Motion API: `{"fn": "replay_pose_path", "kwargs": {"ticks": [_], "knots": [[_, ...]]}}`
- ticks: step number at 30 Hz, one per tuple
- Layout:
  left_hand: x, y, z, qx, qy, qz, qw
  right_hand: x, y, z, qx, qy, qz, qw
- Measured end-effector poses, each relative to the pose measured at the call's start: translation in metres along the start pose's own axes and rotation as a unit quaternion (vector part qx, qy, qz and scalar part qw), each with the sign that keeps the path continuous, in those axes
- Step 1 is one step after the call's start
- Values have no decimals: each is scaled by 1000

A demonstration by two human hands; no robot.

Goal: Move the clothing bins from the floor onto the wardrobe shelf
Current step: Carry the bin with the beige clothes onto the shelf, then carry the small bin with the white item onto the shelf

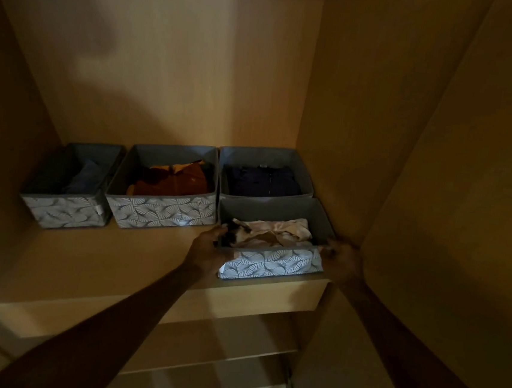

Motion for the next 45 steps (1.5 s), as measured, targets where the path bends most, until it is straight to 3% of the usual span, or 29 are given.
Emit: {"fn": "replay_pose_path", "kwargs": {"ticks": [6, 8, 10, 16, 21, 24, 29, 38, 45], "knots": [[11, 2, 29, -18, -17, 61, 998, -8, 12, 24, 33, 5, -59, 998], [10, -3, 49, -51, 0, 53, 997, 4, 14, 48, 34, -31, -68, 997], [11, -13, 72, -110, 15, 39, 993, 13, 23, 75, 62, -52, -147, 986], [55, -26, 159, -167, -72, 186, 966, 15, 78, 151, 173, -1, -272, 947], [91, -44, 250, -215, -155, 171, 949, 23, 135, 211, 274, 9, -268, 924], [100, -61, 312, -265, -193, 146, 933, 37, 160, 243, 349, -39, -224, 909], [104, -80, 436, -397, -267, 94, 873, 67, 208, 305, 506, -143, -141, 839], [66, 19, 666, -621, -374, 111, 680, 65, 247, 478, 686, -277, -21, 673], [9, 130, 822, -757, -398, 107, 506, 19, 217, 659, 765, -396, 81, 502]]}}
Point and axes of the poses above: each hand's wrist, its own z-axis away from the middle knuckle, its own y-axis out of the palm, x = y × z, the point moved 7 cm from there along -z, towards the middle knuckle, and after that the axes turned 7 degrees about y, right-handed, at the moved point
